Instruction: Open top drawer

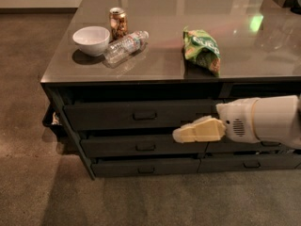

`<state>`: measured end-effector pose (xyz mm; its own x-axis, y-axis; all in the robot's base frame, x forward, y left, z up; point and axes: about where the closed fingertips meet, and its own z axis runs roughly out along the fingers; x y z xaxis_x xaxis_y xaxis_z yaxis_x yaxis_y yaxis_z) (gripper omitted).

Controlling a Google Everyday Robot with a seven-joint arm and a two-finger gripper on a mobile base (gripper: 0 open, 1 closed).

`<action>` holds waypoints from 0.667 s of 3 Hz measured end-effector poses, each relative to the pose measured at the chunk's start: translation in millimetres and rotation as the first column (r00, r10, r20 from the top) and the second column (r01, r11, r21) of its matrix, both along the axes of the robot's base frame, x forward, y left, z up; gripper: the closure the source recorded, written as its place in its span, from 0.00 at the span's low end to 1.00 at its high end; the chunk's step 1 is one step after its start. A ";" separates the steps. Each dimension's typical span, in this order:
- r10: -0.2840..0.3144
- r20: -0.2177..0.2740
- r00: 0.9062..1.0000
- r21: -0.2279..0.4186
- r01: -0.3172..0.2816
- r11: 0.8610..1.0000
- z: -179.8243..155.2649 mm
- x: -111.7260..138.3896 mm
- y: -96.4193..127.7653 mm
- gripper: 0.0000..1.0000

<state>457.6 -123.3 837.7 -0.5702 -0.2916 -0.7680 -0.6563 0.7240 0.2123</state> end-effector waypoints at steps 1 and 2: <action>-0.024 0.040 0.999 0.038 0.023 0.999 -5.8 19.9 28.4 0.19; -0.057 0.046 0.997 0.075 0.053 0.996 -23.5 42.3 49.5 0.42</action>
Offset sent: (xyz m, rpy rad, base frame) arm 0.0721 0.0707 -0.0484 0.1234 -0.0534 -0.1023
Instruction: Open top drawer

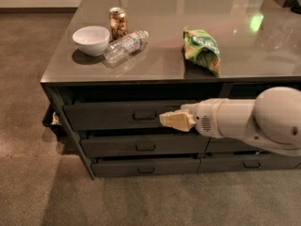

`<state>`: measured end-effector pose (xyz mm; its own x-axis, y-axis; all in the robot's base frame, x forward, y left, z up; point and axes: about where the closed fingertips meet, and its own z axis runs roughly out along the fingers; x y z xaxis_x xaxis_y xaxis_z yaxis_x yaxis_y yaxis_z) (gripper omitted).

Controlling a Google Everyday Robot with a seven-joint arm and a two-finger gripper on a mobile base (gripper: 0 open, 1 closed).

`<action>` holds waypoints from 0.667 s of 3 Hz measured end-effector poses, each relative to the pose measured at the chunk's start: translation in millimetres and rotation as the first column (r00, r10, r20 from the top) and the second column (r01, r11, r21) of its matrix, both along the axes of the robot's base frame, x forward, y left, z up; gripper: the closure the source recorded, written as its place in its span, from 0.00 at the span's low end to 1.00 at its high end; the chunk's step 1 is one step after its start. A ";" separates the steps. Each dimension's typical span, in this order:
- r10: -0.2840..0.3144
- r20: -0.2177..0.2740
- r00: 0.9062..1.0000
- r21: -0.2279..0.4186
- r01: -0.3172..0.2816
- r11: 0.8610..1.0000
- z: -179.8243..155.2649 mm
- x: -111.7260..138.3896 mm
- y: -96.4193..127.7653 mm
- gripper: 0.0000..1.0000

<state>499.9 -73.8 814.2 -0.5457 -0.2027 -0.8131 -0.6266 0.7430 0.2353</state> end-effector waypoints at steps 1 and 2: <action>-0.063 -0.003 0.998 0.020 0.064 0.998 -20.8 30.0 7.4 0.65; -0.164 -0.007 0.986 0.013 0.164 0.986 -40.0 60.9 0.7 0.88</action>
Offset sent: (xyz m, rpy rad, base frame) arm 0.1021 -0.0175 -0.0675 0.0120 0.0183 -0.3187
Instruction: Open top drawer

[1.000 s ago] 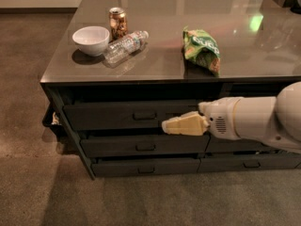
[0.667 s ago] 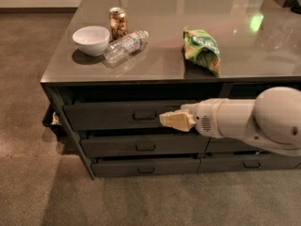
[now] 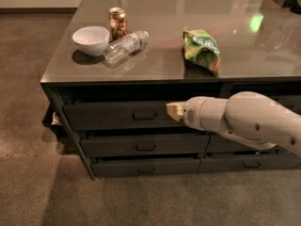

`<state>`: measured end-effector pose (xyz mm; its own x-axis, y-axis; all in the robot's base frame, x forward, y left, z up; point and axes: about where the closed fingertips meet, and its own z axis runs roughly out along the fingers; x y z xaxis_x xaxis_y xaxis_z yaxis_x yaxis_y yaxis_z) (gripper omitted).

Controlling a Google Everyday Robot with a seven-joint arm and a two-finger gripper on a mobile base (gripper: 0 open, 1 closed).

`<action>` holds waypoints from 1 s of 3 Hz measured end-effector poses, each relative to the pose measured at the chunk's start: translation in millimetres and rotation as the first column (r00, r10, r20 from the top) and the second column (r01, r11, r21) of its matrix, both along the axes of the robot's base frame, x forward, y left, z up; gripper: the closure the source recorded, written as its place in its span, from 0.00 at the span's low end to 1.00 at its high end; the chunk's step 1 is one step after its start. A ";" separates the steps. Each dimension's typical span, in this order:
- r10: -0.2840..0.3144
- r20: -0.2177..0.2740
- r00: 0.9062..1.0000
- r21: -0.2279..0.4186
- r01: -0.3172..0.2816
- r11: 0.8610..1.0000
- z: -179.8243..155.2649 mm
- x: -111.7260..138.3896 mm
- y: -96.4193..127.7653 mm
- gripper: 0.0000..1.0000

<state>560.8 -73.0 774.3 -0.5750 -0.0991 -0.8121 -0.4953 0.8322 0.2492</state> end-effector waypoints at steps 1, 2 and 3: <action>-0.115 0.008 0.993 -0.020 0.116 0.993 -14.4 23.7 -15.3 1.00; -0.212 0.032 0.977 -0.045 0.214 0.976 -22.8 47.9 -30.6 1.00; -0.212 0.032 0.977 -0.044 0.214 0.976 -22.7 48.0 -30.5 1.00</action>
Offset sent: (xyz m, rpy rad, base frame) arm 0.0732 -0.0451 -0.0372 -0.0725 -0.0205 -0.3467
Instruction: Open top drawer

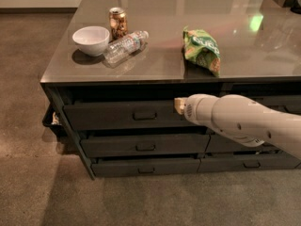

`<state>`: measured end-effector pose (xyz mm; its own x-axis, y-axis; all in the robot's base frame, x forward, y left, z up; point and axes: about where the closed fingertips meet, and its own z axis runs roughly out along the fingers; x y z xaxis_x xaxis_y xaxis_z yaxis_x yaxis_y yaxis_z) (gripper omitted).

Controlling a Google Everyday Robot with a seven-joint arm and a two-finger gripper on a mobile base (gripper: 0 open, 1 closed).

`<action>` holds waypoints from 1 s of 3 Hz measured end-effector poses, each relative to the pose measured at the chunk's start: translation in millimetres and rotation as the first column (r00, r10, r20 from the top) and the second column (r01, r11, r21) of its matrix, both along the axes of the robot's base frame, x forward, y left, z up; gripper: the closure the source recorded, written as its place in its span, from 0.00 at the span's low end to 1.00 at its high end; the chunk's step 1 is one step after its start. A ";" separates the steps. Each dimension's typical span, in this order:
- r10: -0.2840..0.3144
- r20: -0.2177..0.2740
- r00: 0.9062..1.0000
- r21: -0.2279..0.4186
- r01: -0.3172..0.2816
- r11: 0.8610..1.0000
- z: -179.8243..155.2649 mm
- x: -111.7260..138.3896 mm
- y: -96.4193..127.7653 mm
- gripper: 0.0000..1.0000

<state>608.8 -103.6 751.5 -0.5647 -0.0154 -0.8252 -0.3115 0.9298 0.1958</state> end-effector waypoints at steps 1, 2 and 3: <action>0.010 0.007 1.000 0.038 -0.010 0.999 0.3 8.9 12.0 1.00; 0.015 0.013 1.000 0.069 -0.016 0.998 -8.6 22.0 23.5 1.00; 0.018 0.003 1.000 0.070 -0.018 0.997 -26.5 31.0 31.6 1.00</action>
Offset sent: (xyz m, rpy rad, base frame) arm 0.0380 0.0334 -0.0268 0.1080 -0.0144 0.0197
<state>639.8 -72.0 725.1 -0.5631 0.0323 -0.8257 -0.3282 0.9083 0.2594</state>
